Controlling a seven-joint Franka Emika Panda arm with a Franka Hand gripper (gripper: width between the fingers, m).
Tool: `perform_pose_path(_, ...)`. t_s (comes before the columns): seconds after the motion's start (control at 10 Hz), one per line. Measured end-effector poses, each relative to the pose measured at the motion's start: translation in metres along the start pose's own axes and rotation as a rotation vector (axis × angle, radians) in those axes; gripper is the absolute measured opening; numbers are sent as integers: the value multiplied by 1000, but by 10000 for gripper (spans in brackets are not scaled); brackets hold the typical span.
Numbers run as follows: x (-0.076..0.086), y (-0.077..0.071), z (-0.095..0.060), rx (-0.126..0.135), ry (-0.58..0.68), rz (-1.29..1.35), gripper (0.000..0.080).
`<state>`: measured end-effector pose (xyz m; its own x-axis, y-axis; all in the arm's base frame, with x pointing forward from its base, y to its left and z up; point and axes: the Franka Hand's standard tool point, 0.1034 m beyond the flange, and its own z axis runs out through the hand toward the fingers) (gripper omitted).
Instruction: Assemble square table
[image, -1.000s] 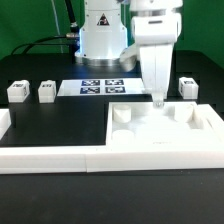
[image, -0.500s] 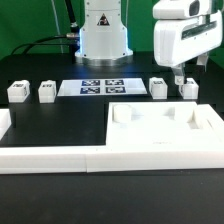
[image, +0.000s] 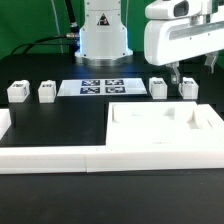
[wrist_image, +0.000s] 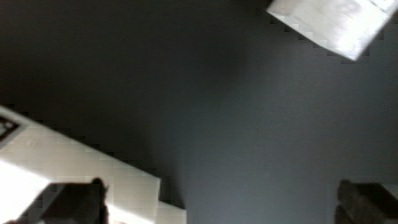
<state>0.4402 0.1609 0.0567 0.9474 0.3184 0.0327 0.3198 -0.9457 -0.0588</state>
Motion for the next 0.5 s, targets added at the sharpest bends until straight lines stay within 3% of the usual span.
perform_pose_path(0.2,-14,-12,6,1,-74,192,649)
perform_pose_path(0.5,-12,-10,4,4,-100,145,649)
